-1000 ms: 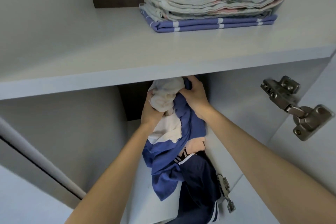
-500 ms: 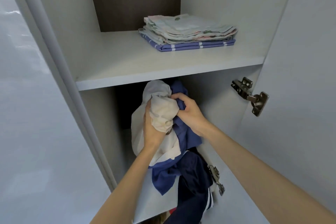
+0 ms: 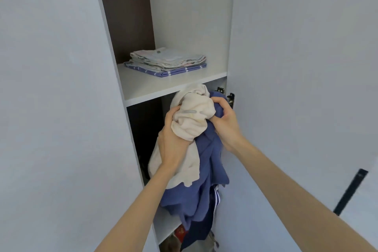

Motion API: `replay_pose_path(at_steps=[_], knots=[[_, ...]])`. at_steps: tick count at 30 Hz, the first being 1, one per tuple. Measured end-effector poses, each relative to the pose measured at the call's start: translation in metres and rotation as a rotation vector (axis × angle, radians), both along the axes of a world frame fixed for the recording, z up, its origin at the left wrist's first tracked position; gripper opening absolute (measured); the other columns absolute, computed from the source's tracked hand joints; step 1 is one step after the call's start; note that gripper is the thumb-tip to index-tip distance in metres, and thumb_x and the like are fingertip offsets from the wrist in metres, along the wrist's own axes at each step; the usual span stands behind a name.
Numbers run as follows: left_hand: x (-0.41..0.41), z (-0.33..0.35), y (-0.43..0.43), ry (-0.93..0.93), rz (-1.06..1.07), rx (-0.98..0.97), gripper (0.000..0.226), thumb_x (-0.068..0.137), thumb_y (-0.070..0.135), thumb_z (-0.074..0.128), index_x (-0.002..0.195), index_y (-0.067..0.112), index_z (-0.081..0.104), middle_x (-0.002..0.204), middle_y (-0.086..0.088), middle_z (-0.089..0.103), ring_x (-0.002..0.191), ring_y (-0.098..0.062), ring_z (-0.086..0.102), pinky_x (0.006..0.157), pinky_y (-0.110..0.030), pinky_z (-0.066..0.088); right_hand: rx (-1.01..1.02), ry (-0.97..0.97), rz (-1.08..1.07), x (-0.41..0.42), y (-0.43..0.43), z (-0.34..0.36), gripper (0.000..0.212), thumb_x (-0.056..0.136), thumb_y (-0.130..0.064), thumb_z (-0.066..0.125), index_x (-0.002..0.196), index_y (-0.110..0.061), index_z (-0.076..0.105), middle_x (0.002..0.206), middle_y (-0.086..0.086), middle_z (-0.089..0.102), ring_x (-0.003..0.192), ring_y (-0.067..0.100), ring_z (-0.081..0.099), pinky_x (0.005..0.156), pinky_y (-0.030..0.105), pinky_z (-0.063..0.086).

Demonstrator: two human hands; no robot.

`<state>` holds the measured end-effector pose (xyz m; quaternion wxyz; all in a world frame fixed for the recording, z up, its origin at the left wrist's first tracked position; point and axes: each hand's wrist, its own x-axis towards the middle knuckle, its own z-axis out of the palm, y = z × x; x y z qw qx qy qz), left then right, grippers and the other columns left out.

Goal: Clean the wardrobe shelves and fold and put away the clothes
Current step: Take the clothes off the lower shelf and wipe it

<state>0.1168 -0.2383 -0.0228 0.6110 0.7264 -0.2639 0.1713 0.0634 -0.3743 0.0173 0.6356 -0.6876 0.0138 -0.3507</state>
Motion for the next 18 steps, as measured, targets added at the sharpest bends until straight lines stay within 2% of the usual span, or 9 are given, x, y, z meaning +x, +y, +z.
replay_pose_path(at_steps=[4, 6, 9, 12, 15, 18], knots=[[-0.042, 0.035, 0.001, -0.014, -0.127, 0.014, 0.058, 0.078, 0.033, 0.076, 0.12, 0.055, 0.043, 0.098, 0.036, 0.059, 0.092, 0.012, 0.057, 0.078, -0.015, 0.046, 0.021, -0.075, -0.128, -0.058, 0.009, 0.03, 0.024, 0.087, 0.001, 0.065, 0.107, -0.012, 0.06, 0.101, -0.014, 0.064, 0.092, -0.004, 0.06, 0.084, 0.015, 0.048], [-0.063, 0.054, -0.002, -0.029, -0.19, 0.019, 0.058, 0.079, 0.028, 0.076, 0.112, 0.061, 0.04, 0.095, 0.041, 0.058, 0.089, 0.015, 0.057, 0.074, -0.01, 0.044, 0.004, -0.103, -0.173, -0.087, 0.009, 0.045, 0.022, 0.088, -0.001, 0.064, 0.106, -0.013, 0.06, 0.1, -0.015, 0.064, 0.094, -0.002, 0.061, 0.086, 0.016, 0.049], [-0.096, 0.075, -0.009, -0.067, -0.28, 0.022, 0.061, 0.081, 0.022, 0.075, 0.111, 0.06, 0.038, 0.089, 0.047, 0.056, 0.084, 0.02, 0.055, 0.068, 0.001, 0.039, -0.06, -0.121, -0.225, -0.132, 0.002, 0.066, 0.022, 0.09, -0.007, 0.065, 0.11, -0.012, 0.06, 0.108, -0.008, 0.065, 0.103, 0.005, 0.061, 0.092, 0.02, 0.049], [-0.138, 0.088, -0.019, -0.098, -0.362, 0.02, 0.059, 0.081, 0.016, 0.075, 0.111, 0.054, 0.041, 0.087, 0.045, 0.057, 0.078, 0.019, 0.056, 0.067, 0.0, 0.039, -0.107, -0.129, -0.276, -0.181, -0.008, 0.078, 0.023, 0.09, -0.01, 0.067, 0.111, -0.013, 0.061, 0.115, -0.001, 0.065, 0.106, 0.007, 0.061, 0.09, 0.018, 0.049], [-0.185, 0.091, -0.033, -0.093, -0.446, 0.007, 0.056, 0.08, 0.013, 0.074, 0.113, 0.048, 0.047, 0.087, 0.039, 0.06, 0.075, 0.012, 0.06, 0.067, -0.01, 0.047, -0.121, -0.118, -0.32, -0.237, -0.017, 0.081, 0.022, 0.09, -0.011, 0.067, 0.111, -0.015, 0.061, 0.115, -0.003, 0.065, 0.107, 0.008, 0.061, 0.093, 0.021, 0.05], [-0.239, 0.086, -0.048, -0.065, -0.518, -0.009, 0.055, 0.079, 0.014, 0.074, 0.117, 0.043, 0.049, 0.093, 0.035, 0.062, 0.08, 0.008, 0.062, 0.079, -0.032, 0.054, -0.136, -0.103, -0.376, -0.298, -0.027, 0.078, 0.023, 0.09, -0.01, 0.067, 0.112, -0.012, 0.061, 0.111, -0.007, 0.064, 0.106, 0.009, 0.061, 0.095, 0.026, 0.051]])
